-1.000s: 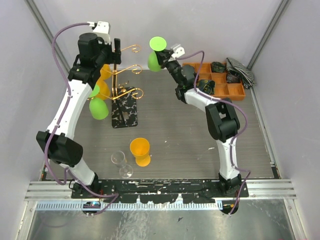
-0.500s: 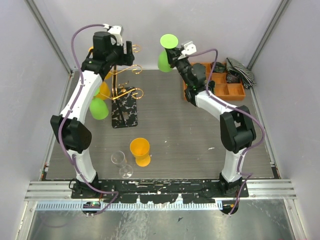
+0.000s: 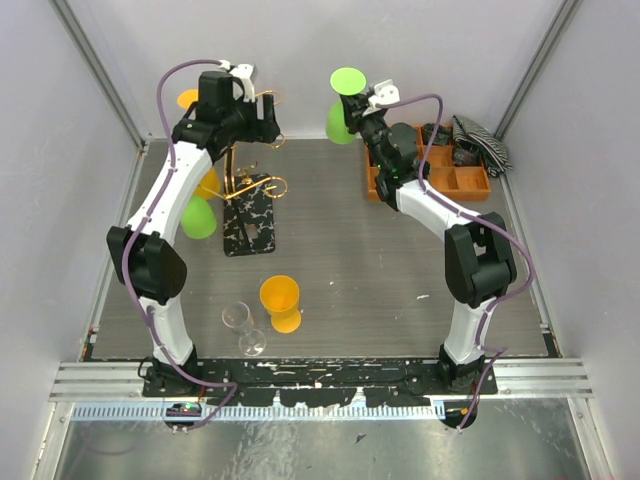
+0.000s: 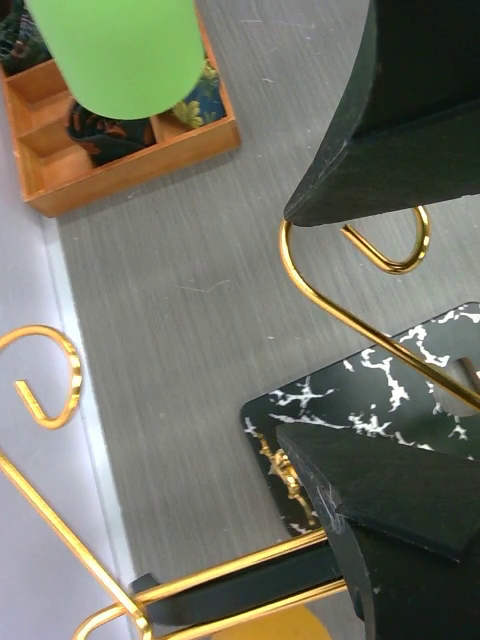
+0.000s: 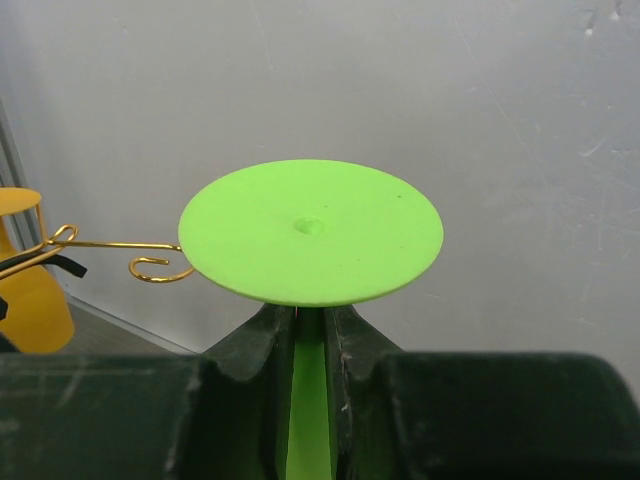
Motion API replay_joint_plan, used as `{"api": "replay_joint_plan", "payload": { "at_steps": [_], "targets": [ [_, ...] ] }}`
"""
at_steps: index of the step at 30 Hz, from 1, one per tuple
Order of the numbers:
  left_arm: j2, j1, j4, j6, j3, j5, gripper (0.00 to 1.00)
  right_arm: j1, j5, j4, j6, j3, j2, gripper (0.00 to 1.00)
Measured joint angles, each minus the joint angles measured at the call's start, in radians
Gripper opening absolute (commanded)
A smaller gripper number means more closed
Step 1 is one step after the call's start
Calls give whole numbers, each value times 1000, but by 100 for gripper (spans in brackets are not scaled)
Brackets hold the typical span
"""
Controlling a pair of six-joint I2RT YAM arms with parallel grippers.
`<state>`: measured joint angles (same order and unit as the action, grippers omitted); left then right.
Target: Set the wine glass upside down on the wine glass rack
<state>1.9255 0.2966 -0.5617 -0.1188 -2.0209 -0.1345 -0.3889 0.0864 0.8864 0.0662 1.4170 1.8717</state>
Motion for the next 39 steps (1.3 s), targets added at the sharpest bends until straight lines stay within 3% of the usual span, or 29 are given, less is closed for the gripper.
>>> {"api": "replay_joint_plan", "payload": {
  "at_steps": [20, 39],
  "targets": [
    [-192, -8, -2, -40, 211, -49, 86, 0, -22, -49, -1, 0, 0, 1],
    [-213, -13, 8, -23, 239, -76, 87, 0, -23, -74, -12, 0, 0, 1]
  ]
}}
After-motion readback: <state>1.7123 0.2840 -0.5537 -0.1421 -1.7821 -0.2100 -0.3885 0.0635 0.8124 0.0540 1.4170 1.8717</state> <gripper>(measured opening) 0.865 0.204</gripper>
